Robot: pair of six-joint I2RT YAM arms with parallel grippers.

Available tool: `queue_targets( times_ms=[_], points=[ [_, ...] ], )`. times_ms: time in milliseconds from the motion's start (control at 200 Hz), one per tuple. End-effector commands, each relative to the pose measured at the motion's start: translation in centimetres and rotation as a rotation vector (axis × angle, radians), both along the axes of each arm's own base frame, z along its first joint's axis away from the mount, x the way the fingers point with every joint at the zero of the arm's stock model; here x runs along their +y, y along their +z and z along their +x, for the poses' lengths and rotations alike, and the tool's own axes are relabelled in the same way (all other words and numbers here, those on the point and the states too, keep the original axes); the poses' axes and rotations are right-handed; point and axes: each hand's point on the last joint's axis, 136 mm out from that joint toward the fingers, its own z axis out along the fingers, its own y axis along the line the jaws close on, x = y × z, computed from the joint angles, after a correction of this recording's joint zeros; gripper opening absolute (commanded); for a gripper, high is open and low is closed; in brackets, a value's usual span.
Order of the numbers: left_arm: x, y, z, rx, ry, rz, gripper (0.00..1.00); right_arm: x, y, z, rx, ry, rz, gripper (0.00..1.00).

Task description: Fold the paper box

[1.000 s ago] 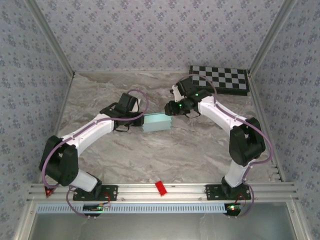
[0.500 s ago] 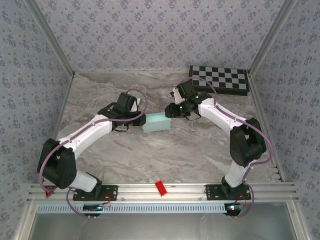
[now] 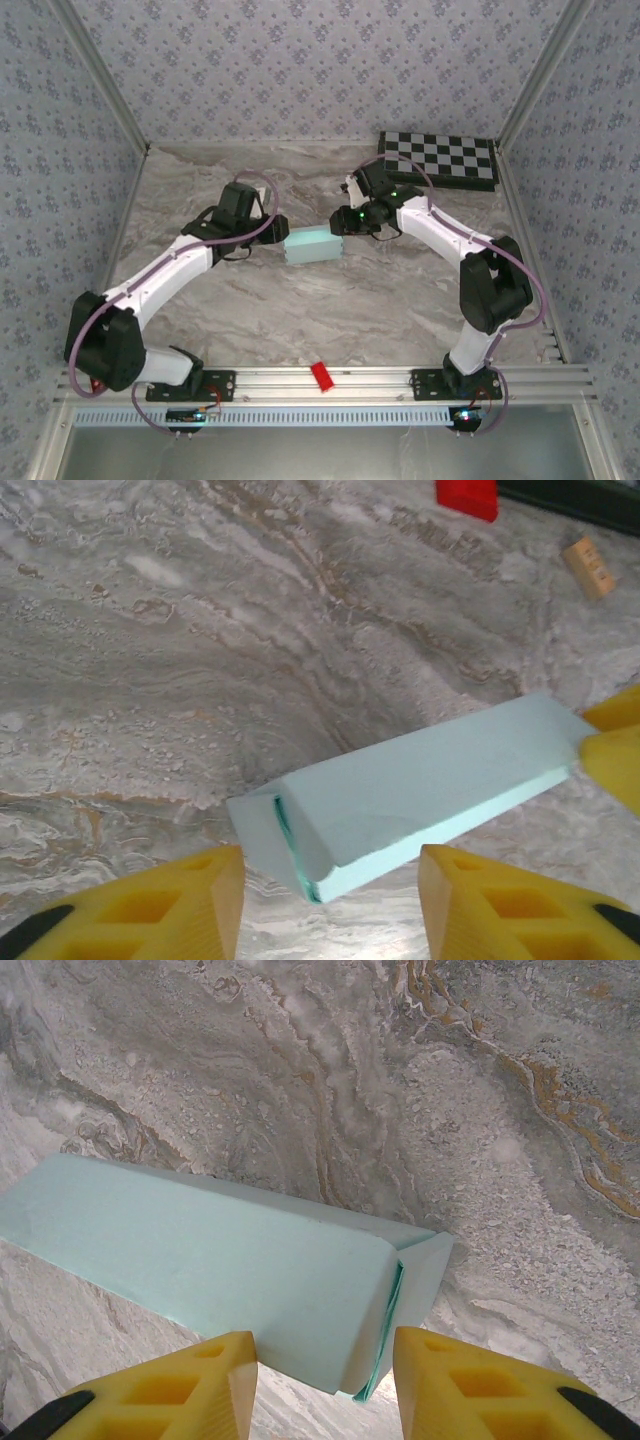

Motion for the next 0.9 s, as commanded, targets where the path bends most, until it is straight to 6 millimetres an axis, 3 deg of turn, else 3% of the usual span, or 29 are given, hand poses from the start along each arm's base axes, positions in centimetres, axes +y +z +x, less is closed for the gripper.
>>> queue_targets(
  times_ms=[0,335,895],
  points=[
    [-0.4,0.4,0.8,0.011,0.025,-0.023,0.52,-1.4,-2.5,-1.6,0.084,-0.021,-0.071,0.41],
    [-0.5,-2.0,1.1,0.079,0.027,0.002,0.56,-1.2,-2.6,-1.5,0.073,-0.019,-0.066,0.41],
    [0.3,-5.5,-0.7,0.162,0.032,0.031,0.41,-2.1,-4.7,-2.4,0.103,-0.027,-0.114,0.41]
  ],
)
